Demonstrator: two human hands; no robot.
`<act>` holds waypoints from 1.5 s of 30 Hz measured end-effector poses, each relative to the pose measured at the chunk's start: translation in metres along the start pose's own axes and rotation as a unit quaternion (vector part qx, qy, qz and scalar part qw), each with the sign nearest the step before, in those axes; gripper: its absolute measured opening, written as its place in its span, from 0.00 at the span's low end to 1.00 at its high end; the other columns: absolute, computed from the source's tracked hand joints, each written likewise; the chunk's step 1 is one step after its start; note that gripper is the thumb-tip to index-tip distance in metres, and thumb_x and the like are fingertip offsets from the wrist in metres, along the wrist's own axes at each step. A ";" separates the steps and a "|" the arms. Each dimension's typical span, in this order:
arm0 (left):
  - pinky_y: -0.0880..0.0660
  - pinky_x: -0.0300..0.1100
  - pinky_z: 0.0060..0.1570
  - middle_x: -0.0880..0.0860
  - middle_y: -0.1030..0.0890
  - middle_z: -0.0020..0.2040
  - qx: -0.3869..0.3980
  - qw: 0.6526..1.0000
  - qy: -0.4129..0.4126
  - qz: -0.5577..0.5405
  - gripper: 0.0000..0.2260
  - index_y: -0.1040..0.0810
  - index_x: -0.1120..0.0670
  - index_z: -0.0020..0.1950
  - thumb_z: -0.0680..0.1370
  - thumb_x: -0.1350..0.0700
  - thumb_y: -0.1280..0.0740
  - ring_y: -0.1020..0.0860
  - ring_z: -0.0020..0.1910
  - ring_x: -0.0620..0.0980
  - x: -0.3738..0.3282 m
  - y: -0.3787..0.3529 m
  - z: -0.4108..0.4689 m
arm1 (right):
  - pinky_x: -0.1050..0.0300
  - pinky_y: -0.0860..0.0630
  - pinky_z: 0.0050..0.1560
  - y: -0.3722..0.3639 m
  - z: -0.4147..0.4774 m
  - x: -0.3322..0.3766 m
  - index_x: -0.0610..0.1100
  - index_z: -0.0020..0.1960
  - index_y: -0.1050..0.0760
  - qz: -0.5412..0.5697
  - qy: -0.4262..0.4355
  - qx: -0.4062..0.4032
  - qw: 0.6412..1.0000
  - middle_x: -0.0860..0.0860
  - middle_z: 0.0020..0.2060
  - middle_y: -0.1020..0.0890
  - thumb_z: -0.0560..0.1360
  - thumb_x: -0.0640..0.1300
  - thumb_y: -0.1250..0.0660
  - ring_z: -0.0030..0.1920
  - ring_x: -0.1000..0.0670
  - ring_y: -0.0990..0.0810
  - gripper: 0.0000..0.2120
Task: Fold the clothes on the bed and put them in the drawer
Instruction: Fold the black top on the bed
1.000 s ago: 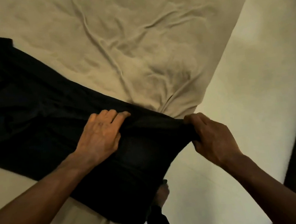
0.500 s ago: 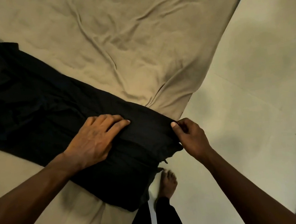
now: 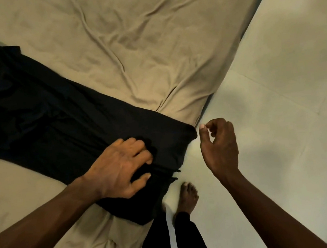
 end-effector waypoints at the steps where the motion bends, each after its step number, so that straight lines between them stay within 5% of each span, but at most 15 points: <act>1: 0.28 0.48 0.49 0.50 0.24 0.56 -0.014 1.000 -0.003 0.017 0.18 0.23 0.47 0.60 0.75 0.39 0.33 0.25 0.51 0.51 -0.008 -0.002 0.003 | 0.59 0.28 0.47 -0.006 -0.003 -0.006 0.50 0.57 0.28 0.020 -0.035 0.027 0.999 0.53 0.52 0.25 0.80 0.56 0.34 0.51 0.51 0.23 0.12; 4: 0.25 0.50 0.51 0.51 0.23 0.61 -0.012 0.998 0.006 0.064 0.21 0.24 0.48 0.68 0.77 0.42 0.34 0.24 0.56 0.52 -0.029 -0.018 0.021 | 0.57 0.23 0.46 -0.050 -0.033 -0.040 0.49 0.67 0.32 0.155 -0.286 0.184 0.928 0.48 0.56 0.22 0.78 0.59 0.31 0.53 0.47 0.20 0.24; 7: 0.24 0.46 0.45 0.45 0.19 0.49 0.027 0.998 0.004 -0.060 0.16 0.23 0.45 0.64 0.76 0.46 0.34 0.20 0.45 0.48 -0.054 -0.026 0.040 | 0.54 0.19 0.40 -0.069 -0.053 -0.057 0.44 0.65 0.27 0.282 -0.397 0.195 0.852 0.45 0.45 0.17 0.81 0.44 0.31 0.41 0.46 0.16 0.15; 9: 0.22 0.41 0.43 0.43 0.17 0.41 0.023 0.966 0.062 -0.249 0.15 0.22 0.44 0.62 0.76 0.47 0.32 0.19 0.39 0.42 -0.055 -0.015 0.044 | 0.58 0.24 0.39 -0.049 -0.044 -0.063 0.45 0.65 0.25 0.189 -0.349 0.121 0.910 0.45 0.47 0.16 0.79 0.38 0.33 0.43 0.46 0.17 0.15; 11: 0.21 0.40 0.42 0.44 0.16 0.39 -0.132 0.914 0.174 -0.344 0.11 0.19 0.47 0.58 0.77 0.50 0.30 0.18 0.37 0.43 -0.019 0.018 0.035 | 0.58 0.28 0.49 -0.024 -0.030 -0.035 0.47 0.68 0.27 0.051 -0.189 0.033 0.980 0.47 0.58 0.20 0.78 0.39 0.33 0.56 0.47 0.20 0.19; 15: 0.23 0.40 0.52 0.49 0.17 0.49 -0.437 0.662 0.532 -0.296 0.10 0.21 0.49 0.59 0.78 0.54 0.29 0.19 0.44 0.43 0.118 0.043 -0.060 | 0.50 0.30 0.67 -0.048 -0.030 0.081 0.46 0.71 0.27 0.020 0.174 0.065 0.982 0.48 0.68 0.26 0.78 0.47 0.35 0.70 0.47 0.28 0.21; 18: 0.32 0.45 0.66 0.57 0.26 0.67 -0.422 0.494 0.706 -0.281 0.21 0.29 0.53 0.70 0.79 0.49 0.30 0.25 0.64 0.56 0.195 0.030 -0.125 | 0.44 0.42 0.78 -0.118 -0.044 0.133 0.50 0.78 0.33 -0.118 0.360 0.196 0.904 0.49 0.78 0.35 0.81 0.55 0.40 0.81 0.45 0.42 0.26; 19: 0.33 0.48 0.68 0.59 0.30 0.71 -0.386 0.495 0.729 -0.271 0.24 0.31 0.53 0.72 0.79 0.47 0.30 0.28 0.69 0.60 0.214 0.027 -0.132 | 0.42 0.48 0.79 -0.142 -0.048 0.136 0.52 0.80 0.39 -0.191 0.394 0.236 0.867 0.50 0.81 0.41 0.81 0.60 0.45 0.82 0.45 0.50 0.29; 21: 0.32 0.54 0.69 0.59 0.33 0.72 -0.304 0.575 0.733 -0.200 0.26 0.32 0.51 0.72 0.78 0.44 0.30 0.33 0.72 0.62 0.246 0.034 -0.131 | 0.37 0.57 0.80 -0.178 -0.048 0.132 0.55 0.83 0.48 -0.301 0.414 0.280 0.812 0.50 0.83 0.49 0.80 0.69 0.53 0.83 0.44 0.59 0.35; 23: 0.29 0.55 0.66 0.57 0.29 0.69 -0.267 0.619 0.723 -0.155 0.20 0.25 0.48 0.66 0.78 0.44 0.28 0.31 0.70 0.61 0.267 0.037 -0.137 | 0.36 0.60 0.79 -0.188 -0.046 0.131 0.57 0.83 0.51 -0.339 0.410 0.280 0.799 0.50 0.83 0.53 0.78 0.73 0.57 0.82 0.43 0.61 0.38; 28: 0.22 0.51 0.60 0.55 0.18 0.55 -0.325 0.536 0.757 -0.184 0.04 0.18 0.49 0.50 0.76 0.52 0.30 0.20 0.59 0.59 0.275 0.036 -0.193 | 0.36 0.61 0.79 -0.187 -0.044 0.132 0.59 0.83 0.53 -0.367 0.365 0.261 0.815 0.54 0.83 0.53 0.78 0.73 0.62 0.82 0.45 0.61 0.36; 33: 0.30 0.56 0.64 0.54 0.24 0.64 -0.359 0.544 0.754 -0.082 0.15 0.22 0.45 0.59 0.75 0.43 0.31 0.26 0.65 0.60 0.283 0.083 -0.221 | 0.34 0.47 0.77 -0.188 -0.034 0.181 0.50 0.75 0.29 -0.302 0.308 0.149 0.890 0.49 0.74 0.28 0.81 0.65 0.50 0.78 0.42 0.37 0.30; 36: 0.36 0.59 0.66 0.56 0.30 0.71 -0.333 0.548 0.766 -0.034 0.25 0.28 0.47 0.68 0.75 0.38 0.31 0.33 0.72 0.61 0.311 0.096 -0.252 | 0.41 0.33 0.71 -0.219 -0.024 0.248 0.47 0.73 0.27 -0.169 0.362 0.148 0.905 0.47 0.70 0.25 0.82 0.56 0.44 0.71 0.42 0.28 0.24; 40: 0.27 0.55 0.63 0.58 0.18 0.61 -0.260 0.621 0.727 -0.132 0.20 0.21 0.50 0.63 0.78 0.39 0.31 0.23 0.64 0.62 0.354 0.072 -0.264 | 0.46 0.33 0.74 -0.301 -0.003 0.350 0.45 0.77 0.32 -0.057 0.419 0.244 0.873 0.47 0.75 0.28 0.81 0.51 0.41 0.74 0.44 0.31 0.25; 45: 0.27 0.47 0.55 0.56 0.17 0.53 -0.461 0.532 0.686 -0.186 0.13 0.20 0.54 0.56 0.82 0.46 0.36 0.20 0.55 0.57 0.346 0.084 -0.313 | 0.38 0.49 0.79 -0.398 -0.005 0.429 0.56 0.83 0.48 -0.220 0.486 0.346 0.772 0.53 0.83 0.49 0.84 0.62 0.51 0.83 0.46 0.55 0.29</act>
Point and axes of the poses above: each hand's wrist, its own z-axis towards the middle knuckle, its own y-axis out of the back of the hand, x = y × z, the point moved 10 cm from there along z, towards the middle knuckle
